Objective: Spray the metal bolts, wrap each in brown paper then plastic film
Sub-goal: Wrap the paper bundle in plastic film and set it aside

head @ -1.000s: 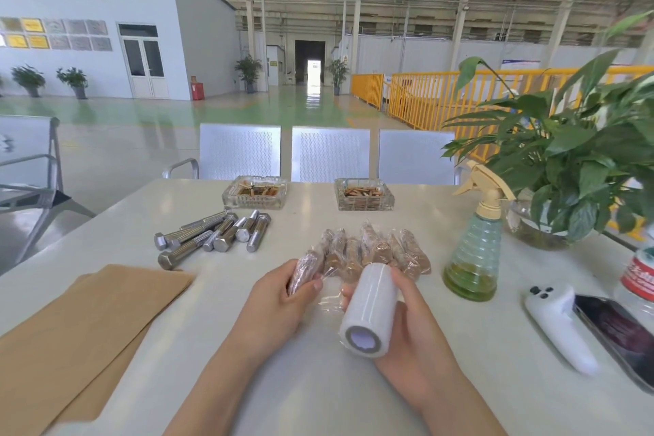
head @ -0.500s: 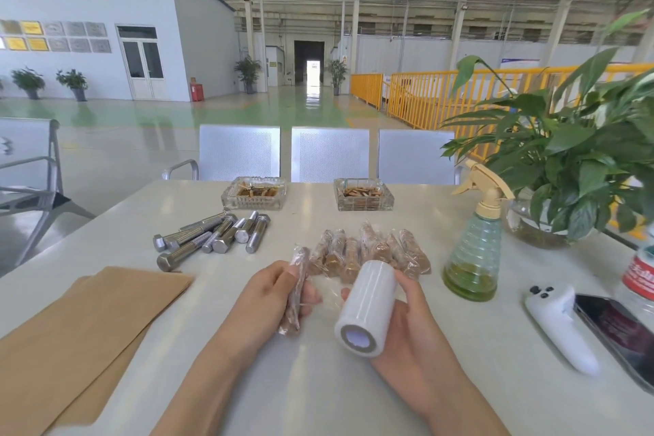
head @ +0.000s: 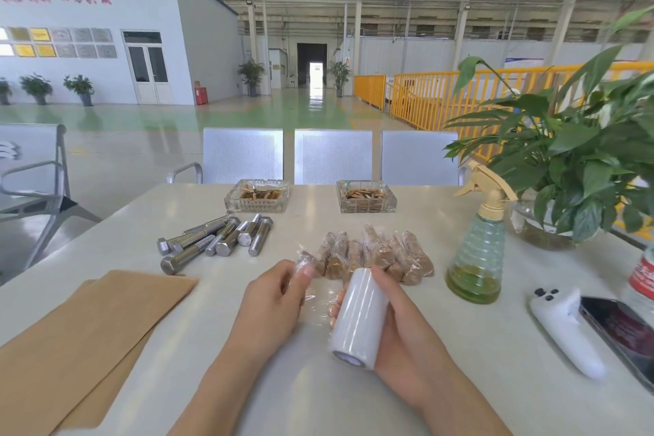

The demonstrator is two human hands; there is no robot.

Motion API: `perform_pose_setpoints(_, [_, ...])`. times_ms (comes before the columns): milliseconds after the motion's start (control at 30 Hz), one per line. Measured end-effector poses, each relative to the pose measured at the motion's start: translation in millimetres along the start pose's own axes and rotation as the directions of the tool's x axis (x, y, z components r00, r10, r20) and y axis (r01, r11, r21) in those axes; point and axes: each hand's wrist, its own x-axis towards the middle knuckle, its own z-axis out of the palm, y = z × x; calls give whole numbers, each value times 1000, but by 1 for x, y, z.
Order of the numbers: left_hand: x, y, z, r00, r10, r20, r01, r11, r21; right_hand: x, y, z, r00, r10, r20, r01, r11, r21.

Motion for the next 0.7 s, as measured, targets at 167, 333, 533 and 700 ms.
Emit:
perform_pose_setpoints(167, [0,0,-11,975,-110,195,176,916,-361,13,-16,3,999,-39,19,40,999,-16])
perform_pose_setpoints(333, [3,-2,-13,966,-89,241,215,796,-565,18,-20,-10,995,-29,93,29,1000,-1])
perform_pose_setpoints(533, [12,0,-5,947,-50,318,151,942,-300,20,-16,-14,997,-48,65,55,992,-109])
perform_pose_setpoints(700, [11,6,10,962,-22,274,144,890,-434,21,-16,-13,993,-43,111,44,999,-9])
